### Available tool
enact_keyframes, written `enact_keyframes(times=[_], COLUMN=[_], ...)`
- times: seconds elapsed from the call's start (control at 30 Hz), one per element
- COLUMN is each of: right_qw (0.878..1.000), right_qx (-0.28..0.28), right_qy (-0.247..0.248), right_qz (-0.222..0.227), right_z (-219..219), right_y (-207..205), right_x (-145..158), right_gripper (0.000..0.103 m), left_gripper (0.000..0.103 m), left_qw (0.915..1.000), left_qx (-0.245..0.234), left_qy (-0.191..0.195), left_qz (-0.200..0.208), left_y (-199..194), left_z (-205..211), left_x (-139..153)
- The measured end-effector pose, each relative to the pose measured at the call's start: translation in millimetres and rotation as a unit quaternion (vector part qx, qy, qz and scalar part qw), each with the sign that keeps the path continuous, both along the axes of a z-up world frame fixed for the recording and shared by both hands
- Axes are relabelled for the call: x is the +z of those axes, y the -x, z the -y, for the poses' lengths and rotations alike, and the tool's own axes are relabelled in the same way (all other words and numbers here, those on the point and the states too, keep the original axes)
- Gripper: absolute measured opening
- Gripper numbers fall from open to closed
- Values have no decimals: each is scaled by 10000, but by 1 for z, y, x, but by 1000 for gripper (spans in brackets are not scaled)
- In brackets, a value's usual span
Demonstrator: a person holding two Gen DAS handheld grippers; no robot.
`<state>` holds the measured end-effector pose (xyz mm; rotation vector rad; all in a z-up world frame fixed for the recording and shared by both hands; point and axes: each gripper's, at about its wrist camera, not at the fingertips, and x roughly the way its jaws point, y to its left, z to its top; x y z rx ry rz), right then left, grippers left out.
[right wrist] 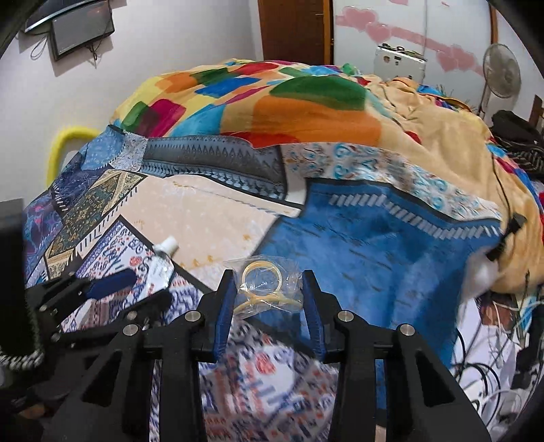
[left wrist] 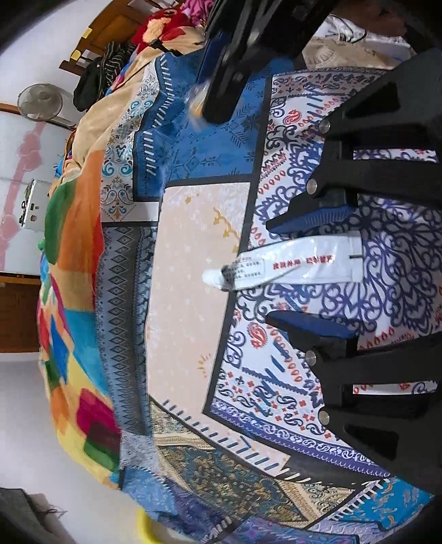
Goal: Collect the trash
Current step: 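Grasp the white tube with the left gripper while the right gripper approaches the clear bag, then grasp the clear plastic bag with the yellow band using the right gripper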
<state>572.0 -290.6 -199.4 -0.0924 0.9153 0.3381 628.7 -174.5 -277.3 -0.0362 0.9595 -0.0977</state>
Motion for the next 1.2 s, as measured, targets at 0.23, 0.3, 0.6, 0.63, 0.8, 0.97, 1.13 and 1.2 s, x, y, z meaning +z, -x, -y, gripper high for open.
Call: enact_keyframes(times=[0.23,0.3,0.6,0.63,0.8,0.97,1.13,1.2], right_qw=[9992,9989,9991,9991,9990,9982,9968,9960], right_qx=[-175,-199,-176,-177,-153,-60,53,100], right_qy=[-285,-334,-367,-363,-421,-513,-594,-591], right_qz=[-203,-250,-124,-99,49,300,539,668], right_z=[18,20,24,24,20,11,1,-5], right_y=[12,17,47,50,72,101,131,147], right_x=[3,5,34,38,64,99,129,142], right_gripper=[35,35,35,35,35,35,35,35], left_gripper=[26,26,26,26,26,26,26,26], left_qw=[9999,9986,9975,9982,9983,9966,9941,9937], left_qx=[-92,-86,-88,-128,-230,-226,-176,-99], left_qy=[-65,455,691,593,446,467,451,444], left_qz=[-47,-259,-105,-13,308,646,968,1024], left_y=[0,0,39,47,78,118,159,174], left_z=[8,0,-3,-1,-1,-12,-26,-34], left_x=[1,4,43,52,91,135,172,181])
